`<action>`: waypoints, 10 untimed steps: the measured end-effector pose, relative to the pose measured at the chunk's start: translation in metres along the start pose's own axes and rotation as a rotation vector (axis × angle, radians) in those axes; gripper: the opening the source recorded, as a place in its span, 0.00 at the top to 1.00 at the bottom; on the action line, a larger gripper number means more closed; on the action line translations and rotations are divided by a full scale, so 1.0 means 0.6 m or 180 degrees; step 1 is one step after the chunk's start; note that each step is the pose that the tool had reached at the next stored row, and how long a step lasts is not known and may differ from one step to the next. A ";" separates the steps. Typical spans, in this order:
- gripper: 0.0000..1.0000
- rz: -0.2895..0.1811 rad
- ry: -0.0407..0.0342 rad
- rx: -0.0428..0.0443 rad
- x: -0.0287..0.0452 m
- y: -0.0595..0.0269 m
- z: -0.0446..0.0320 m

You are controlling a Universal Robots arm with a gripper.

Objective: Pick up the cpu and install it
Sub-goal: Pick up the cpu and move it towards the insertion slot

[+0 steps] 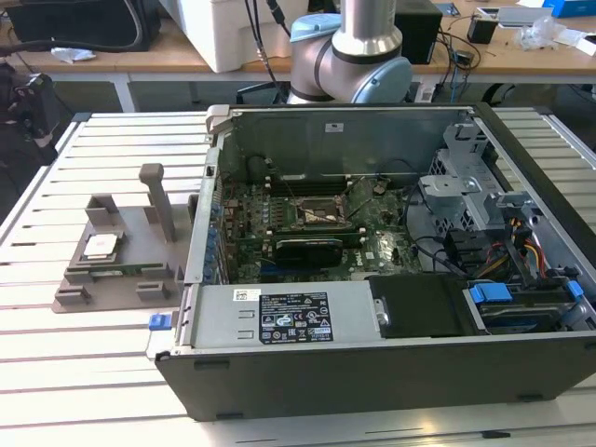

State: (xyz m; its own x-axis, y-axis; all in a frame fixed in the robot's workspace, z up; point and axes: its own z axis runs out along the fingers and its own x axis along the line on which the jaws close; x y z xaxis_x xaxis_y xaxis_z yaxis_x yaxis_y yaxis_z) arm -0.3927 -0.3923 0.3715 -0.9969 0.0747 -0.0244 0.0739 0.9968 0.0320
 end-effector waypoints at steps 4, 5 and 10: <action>0.46 0.0000 0.0000 0.0000 0.000 0.000 0.003; 0.46 0.0000 0.0000 0.0000 0.000 0.000 0.004; 0.46 0.0000 0.0000 0.0000 0.000 0.000 0.008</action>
State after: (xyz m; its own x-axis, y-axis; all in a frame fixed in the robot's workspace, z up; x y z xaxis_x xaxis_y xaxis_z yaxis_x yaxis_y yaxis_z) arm -0.3928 -0.3923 0.3668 -0.9969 0.0748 -0.0243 0.0740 0.9967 0.0319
